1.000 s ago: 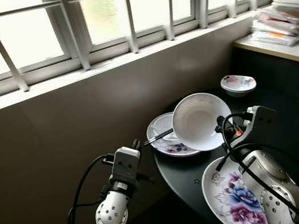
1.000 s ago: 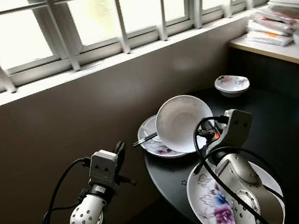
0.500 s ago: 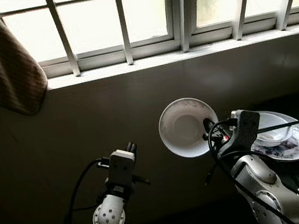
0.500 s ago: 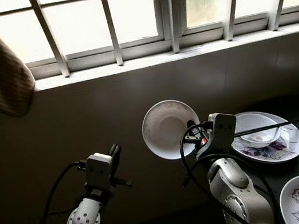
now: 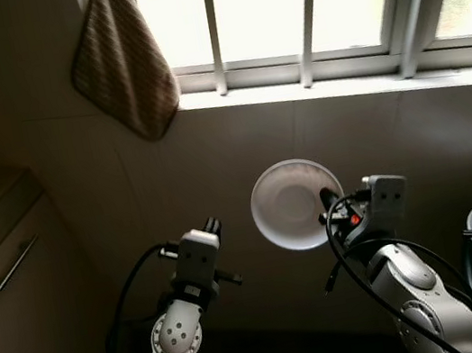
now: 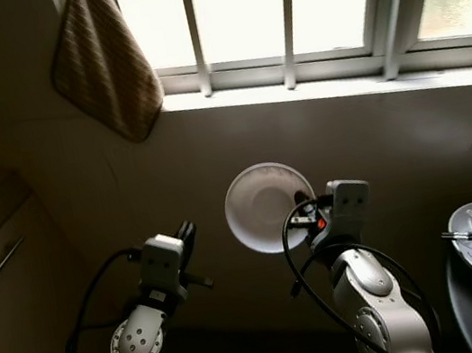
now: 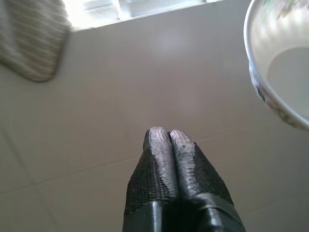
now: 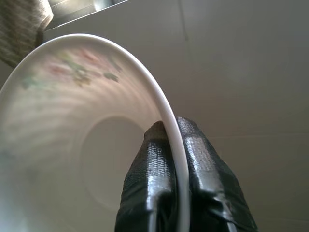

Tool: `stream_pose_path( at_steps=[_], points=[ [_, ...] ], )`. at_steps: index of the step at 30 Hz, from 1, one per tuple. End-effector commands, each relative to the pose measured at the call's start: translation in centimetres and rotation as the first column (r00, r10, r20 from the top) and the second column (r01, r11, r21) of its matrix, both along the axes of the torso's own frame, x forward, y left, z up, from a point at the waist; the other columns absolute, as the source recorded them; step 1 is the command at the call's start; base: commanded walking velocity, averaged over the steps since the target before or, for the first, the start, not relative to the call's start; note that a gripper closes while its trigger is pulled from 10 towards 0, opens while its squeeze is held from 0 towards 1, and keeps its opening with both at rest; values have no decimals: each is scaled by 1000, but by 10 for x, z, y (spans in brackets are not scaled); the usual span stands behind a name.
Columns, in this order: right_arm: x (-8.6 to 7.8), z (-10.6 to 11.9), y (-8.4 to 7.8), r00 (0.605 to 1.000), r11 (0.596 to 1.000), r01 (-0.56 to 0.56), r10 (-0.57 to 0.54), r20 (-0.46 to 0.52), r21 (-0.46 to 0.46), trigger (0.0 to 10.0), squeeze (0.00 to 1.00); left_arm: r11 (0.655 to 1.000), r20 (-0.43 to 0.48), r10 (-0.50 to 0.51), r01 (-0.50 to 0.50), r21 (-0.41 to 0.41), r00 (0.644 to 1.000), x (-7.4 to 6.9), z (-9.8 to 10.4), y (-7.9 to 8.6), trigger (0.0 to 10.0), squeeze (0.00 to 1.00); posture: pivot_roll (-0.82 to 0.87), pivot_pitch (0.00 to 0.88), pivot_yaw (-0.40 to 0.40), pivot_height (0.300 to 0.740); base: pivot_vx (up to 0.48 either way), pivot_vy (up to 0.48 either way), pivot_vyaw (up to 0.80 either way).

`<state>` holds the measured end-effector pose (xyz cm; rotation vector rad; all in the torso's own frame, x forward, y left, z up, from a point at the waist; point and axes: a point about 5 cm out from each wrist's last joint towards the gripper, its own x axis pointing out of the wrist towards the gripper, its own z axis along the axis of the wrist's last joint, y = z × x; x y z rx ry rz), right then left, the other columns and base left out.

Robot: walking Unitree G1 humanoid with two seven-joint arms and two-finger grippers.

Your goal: Kitchen organization

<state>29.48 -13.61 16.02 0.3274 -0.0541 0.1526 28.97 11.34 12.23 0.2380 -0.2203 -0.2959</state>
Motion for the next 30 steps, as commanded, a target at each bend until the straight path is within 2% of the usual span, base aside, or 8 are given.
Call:
stream_pose_path(
  at_steps=[1, 14, 19, 30],
  points=[
    [1, 4, 9, 999, 999, -34, 34, 22, -4, 0, 0, 1000, 5, 30, -30, 10, 1000, 1, 1, 8, 10000, 0, 34, 0, -27, 740, 0, 0, 800],
    [4, 6, 13, 998, 999, -39, 40, 47, -34, 0, 0, 999, 25, 50, -50, 7, 998, 4, 6, 10, 10000, 0, 37, 0, -25, 740, 0, 0, 800],
    [6, 10, 16, 996, 997, -39, 44, 76, -70, 0, 0, 995, 57, 100, -99, -11, 993, 7, 12, 16, 10000, 0, 37, 0, -25, 740, 0, 0, 800],
    [7, 11, 19, 995, 995, -33, 41, 91, -97, 0, 0, 995, 87, 102, -100, -19, 991, 8, 18, 17, 10000, 0, 37, 0, -22, 740, 0, 0, 800]
  ],
)
